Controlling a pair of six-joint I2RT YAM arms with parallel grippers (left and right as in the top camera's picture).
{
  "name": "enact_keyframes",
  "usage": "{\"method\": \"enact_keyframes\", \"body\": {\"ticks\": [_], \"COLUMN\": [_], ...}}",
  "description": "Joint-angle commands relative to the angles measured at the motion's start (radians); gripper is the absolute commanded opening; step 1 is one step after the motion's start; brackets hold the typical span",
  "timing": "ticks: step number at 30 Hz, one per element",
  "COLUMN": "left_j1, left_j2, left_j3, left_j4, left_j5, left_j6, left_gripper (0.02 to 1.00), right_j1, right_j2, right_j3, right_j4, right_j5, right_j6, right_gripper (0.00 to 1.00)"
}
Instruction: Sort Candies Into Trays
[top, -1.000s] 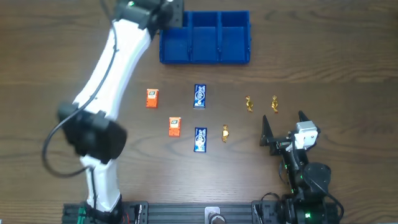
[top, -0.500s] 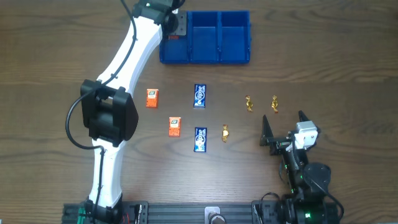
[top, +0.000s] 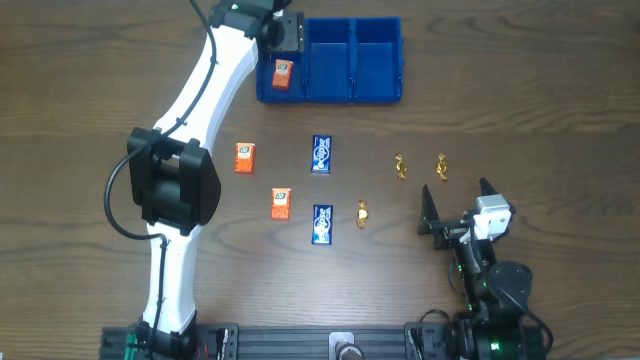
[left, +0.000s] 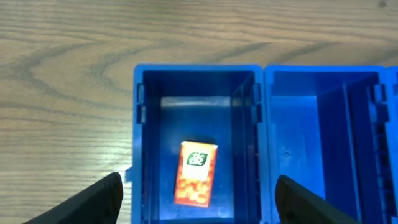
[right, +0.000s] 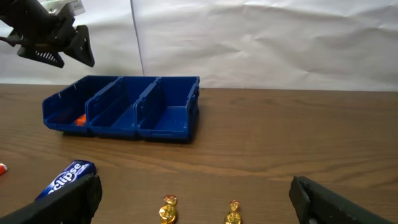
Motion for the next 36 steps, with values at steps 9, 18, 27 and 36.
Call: {"method": "enact_keyframes", "body": {"ticks": [9,18,27,36], "left_j1": [-0.155,-0.089,-0.031,0.008], "left_j2": [-0.675,-0.651,-0.542,-0.502], "left_j3": [-0.71,-1.098,-1.108,-1.111], "left_j4": [0.121,0.286,0.286,0.266], "left_j5": [-0.118,-0.006,0.034,0.084], "left_j6": [-0.076,-0.143,-0.143,-0.124], "left_gripper": [0.812,0.807,0.803,0.781], "right_j1": [0.006,0.006,0.006,0.006], "right_j2": [-0.004,-0.004,-0.004,-0.004], "right_j3": [-0.002,-0.002,-0.002,-0.002], "right_j4": [-0.005,-0.005,-0.005,-0.005], "right_j5": [0.005,0.005,0.005,0.005], "right_j6": [0.009,0.009,0.01,0.009], "right_gripper": [0.998,0.998,0.998,0.998]}}
